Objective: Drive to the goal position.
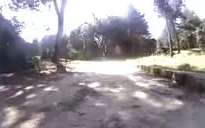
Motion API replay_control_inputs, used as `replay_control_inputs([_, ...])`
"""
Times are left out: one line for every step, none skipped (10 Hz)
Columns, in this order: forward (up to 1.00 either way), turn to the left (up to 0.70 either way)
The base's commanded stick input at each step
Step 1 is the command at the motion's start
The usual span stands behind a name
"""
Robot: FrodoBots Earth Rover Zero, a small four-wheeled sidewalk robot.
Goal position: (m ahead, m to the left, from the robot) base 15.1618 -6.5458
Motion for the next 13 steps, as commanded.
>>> replay_control_inputs([0.70, 0.00])
replay_control_inputs([0.70, 0.00])
replay_control_inputs([0.70, 0.00])
replay_control_inputs([0.70, 0.00])
replay_control_inputs([0.70, 0.00])
replay_control_inputs([0.70, 0.00])
replay_control_inputs([0.70, 0.00])
replay_control_inputs([0.70, -0.14])
replay_control_inputs([0.70, -0.28])
replay_control_inputs([0.70, 0.00])
replay_control_inputs([0.70, 0.00])
replay_control_inputs([0.70, 0.00])
replay_control_inputs([0.70, 0.00])
